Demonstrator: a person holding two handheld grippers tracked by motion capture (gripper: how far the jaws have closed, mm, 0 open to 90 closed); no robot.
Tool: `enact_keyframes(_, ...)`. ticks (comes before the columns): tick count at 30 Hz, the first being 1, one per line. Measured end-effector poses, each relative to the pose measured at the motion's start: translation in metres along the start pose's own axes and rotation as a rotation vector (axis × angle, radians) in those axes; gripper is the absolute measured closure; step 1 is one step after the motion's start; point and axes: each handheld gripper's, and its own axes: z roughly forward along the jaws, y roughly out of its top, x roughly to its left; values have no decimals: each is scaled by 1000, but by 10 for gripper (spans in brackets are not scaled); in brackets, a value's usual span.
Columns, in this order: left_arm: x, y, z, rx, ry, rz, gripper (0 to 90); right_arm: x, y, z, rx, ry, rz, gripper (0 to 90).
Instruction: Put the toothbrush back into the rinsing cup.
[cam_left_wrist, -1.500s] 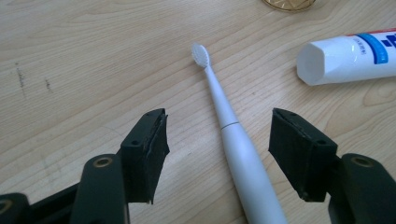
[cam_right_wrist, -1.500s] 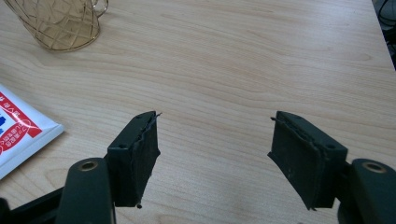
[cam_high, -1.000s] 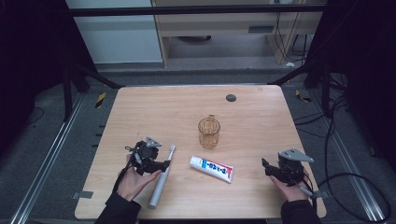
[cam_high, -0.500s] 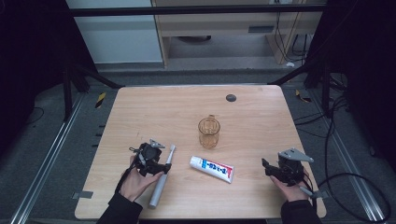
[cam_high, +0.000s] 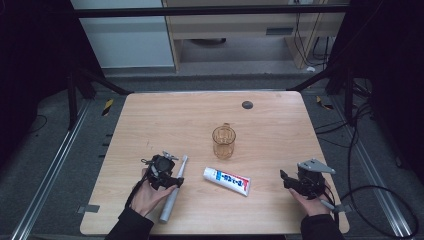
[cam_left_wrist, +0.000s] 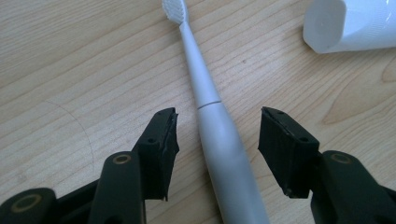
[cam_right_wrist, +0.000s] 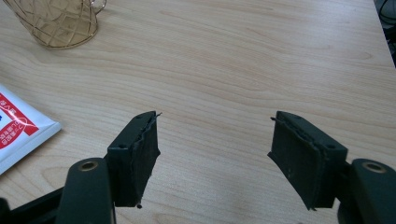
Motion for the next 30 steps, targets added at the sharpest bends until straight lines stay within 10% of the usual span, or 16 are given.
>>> enact_keyframes(30, -1, -1, 15, 67, -6, -7, 540, 0, 0, 1, 4, -2, -12, 317)
